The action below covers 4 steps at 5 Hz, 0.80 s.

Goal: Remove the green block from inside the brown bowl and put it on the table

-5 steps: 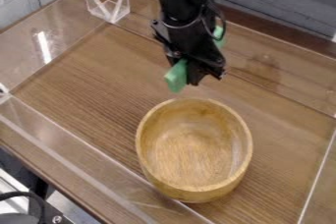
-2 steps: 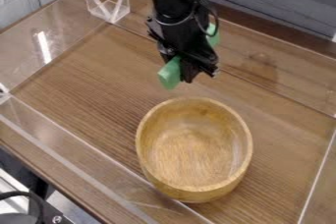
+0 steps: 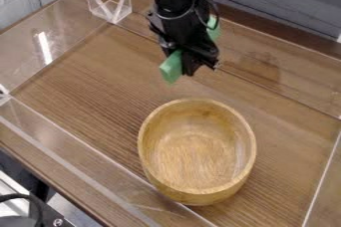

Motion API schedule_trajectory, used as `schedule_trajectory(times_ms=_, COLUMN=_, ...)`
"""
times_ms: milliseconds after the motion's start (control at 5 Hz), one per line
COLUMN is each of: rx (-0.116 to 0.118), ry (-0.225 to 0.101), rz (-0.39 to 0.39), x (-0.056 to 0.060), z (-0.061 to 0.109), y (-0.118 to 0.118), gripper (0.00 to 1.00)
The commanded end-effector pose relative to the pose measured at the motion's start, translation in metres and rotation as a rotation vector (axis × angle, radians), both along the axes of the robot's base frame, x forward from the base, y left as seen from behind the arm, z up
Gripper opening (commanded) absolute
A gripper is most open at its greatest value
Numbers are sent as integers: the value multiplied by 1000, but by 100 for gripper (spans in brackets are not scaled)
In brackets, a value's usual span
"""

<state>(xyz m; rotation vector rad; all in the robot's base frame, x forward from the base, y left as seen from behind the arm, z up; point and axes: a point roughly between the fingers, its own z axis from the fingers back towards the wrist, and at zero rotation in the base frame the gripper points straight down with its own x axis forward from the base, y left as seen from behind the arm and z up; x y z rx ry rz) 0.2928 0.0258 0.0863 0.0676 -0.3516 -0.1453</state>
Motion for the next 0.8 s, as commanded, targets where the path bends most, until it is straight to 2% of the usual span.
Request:
schedule_trajectory(times_ms=0, rx=11, ry=-62, rz=-1, x=15, z=14, y=7, gripper=0)
schedule_trajectory(times_ms=600, rx=17, ry=-83, rz=7, x=25, z=8, y=19, gripper=0)
